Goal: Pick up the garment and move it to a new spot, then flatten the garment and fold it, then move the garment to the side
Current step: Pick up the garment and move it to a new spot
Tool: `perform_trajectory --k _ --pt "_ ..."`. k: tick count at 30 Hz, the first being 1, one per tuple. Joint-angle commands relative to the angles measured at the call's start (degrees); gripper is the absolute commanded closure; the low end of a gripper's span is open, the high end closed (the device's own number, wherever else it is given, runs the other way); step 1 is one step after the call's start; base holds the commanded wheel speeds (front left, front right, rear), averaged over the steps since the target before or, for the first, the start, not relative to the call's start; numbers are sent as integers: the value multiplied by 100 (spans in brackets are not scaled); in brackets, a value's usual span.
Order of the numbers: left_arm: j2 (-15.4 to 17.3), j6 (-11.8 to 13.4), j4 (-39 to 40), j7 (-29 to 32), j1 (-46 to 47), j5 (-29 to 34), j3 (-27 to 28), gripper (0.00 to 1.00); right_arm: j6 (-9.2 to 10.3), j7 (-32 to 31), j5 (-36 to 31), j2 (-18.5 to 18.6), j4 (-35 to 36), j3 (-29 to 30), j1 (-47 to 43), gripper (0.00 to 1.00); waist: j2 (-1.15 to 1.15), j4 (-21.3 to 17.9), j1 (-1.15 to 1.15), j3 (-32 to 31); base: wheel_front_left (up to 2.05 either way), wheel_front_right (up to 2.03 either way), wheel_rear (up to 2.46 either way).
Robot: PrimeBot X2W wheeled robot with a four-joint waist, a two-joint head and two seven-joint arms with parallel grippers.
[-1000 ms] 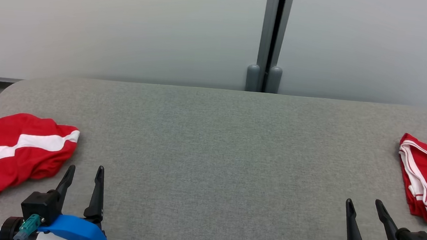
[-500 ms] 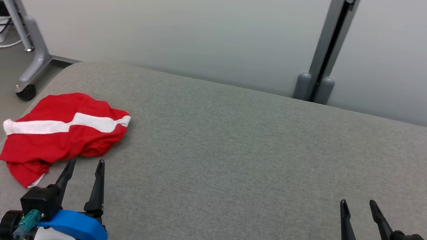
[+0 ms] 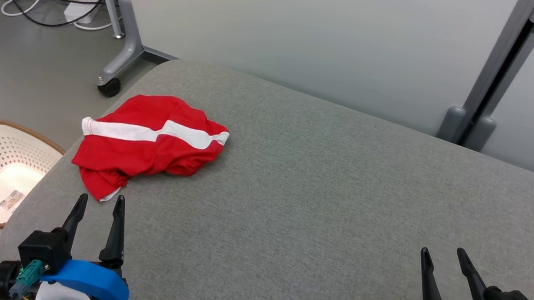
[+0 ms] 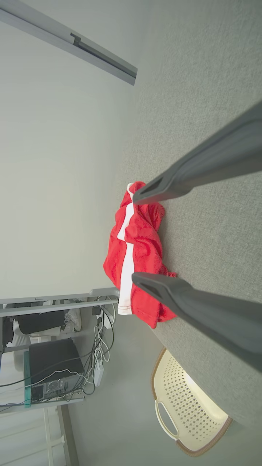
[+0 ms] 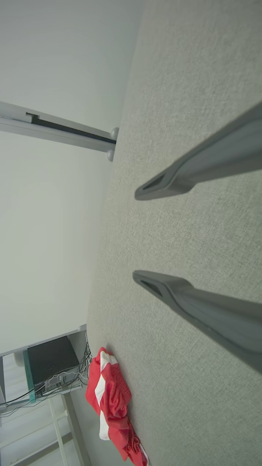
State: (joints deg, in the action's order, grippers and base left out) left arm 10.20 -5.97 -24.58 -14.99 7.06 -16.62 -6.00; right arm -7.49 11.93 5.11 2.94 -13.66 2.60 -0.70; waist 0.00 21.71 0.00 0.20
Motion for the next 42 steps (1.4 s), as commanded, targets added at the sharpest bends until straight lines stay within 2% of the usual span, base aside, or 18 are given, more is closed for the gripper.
perform_trajectory --k 1,13,25,29,32,39,42 --pt "11 4 16 -25 -44 -16 35 0 0 30 4 -3 -21 12 50 0 0 127 0 38 0 0 0" --pt "60 23 91 -25 -86 -76 69 0 0 8 7 -3 -17 30 25 0 0 517 0 63 0 0 0" --pt "169 56 201 -5 96 -255 259 0 0 -21 -76 4 66 -18 124 0 0 501 0 332 0 0 0" --pt "371 88 299 199 374 -388 443 0 0 -86 -129 39 160 -56 208 0 0 330 0 573 0 0 0" --pt "528 138 295 606 734 -555 600 0 0 -141 -153 114 263 -104 301 0 0 149 0 804 0 0 0" --pt "1149 59 -48 1700 1688 -932 866 0 0 -233 -175 327 516 -325 735 0 0 -560 0 1520 0 0 0" --pt "1331 102 -267 2077 2015 -1150 1036 0 0 -200 -166 404 619 -380 933 0 0 -883 0 1850 0 0 0"
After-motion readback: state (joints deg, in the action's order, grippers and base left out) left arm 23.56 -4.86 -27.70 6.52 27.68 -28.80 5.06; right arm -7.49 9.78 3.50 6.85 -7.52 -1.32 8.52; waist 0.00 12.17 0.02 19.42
